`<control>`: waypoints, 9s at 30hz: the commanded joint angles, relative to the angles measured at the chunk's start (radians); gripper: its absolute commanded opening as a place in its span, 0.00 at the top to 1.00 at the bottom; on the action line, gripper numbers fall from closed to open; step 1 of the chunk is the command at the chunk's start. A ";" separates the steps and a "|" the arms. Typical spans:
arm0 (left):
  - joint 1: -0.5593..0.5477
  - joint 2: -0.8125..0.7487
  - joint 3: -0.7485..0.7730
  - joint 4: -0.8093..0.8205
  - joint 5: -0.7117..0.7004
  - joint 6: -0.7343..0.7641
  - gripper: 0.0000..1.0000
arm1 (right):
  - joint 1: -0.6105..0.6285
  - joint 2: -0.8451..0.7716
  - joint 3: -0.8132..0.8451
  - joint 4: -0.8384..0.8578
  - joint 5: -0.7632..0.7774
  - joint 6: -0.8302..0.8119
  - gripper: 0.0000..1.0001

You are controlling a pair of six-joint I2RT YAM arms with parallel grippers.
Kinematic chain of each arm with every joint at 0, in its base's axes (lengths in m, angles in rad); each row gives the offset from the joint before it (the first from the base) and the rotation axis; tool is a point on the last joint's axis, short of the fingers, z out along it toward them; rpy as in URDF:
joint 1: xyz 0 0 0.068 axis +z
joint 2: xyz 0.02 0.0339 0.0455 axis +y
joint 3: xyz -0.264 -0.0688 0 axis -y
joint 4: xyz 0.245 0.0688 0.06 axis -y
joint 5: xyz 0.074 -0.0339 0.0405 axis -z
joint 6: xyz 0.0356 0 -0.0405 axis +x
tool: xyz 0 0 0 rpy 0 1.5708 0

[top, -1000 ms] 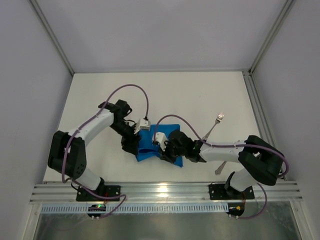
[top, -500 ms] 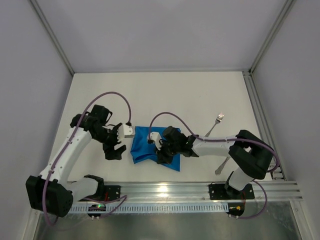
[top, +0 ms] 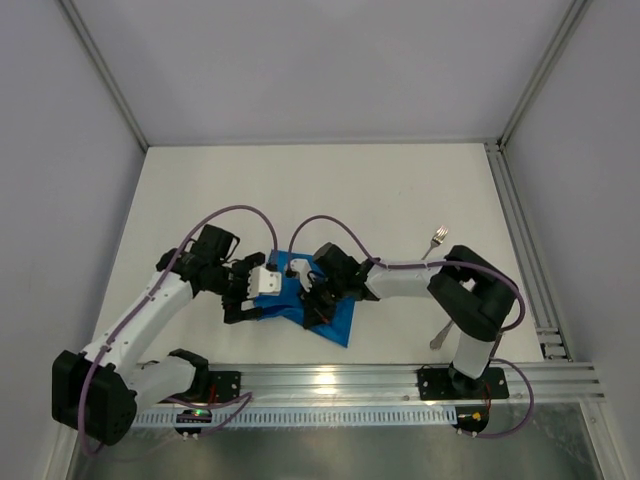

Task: Fold the napkin into a case and place the utensils inside
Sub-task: Fold the lower triangle-folded napkin at the center of the board.

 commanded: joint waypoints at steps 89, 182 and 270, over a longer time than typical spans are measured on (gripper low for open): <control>0.040 0.681 0.433 0.043 -0.155 -0.345 1.00 | -0.212 0.254 0.225 0.058 -0.006 0.185 0.96; -0.009 0.902 0.527 0.258 -0.162 -0.747 1.00 | -0.208 0.052 -0.005 0.276 0.056 0.369 0.96; -0.109 0.523 0.194 0.336 -0.257 -0.562 1.00 | -0.277 0.116 0.271 -0.075 -0.084 0.248 0.48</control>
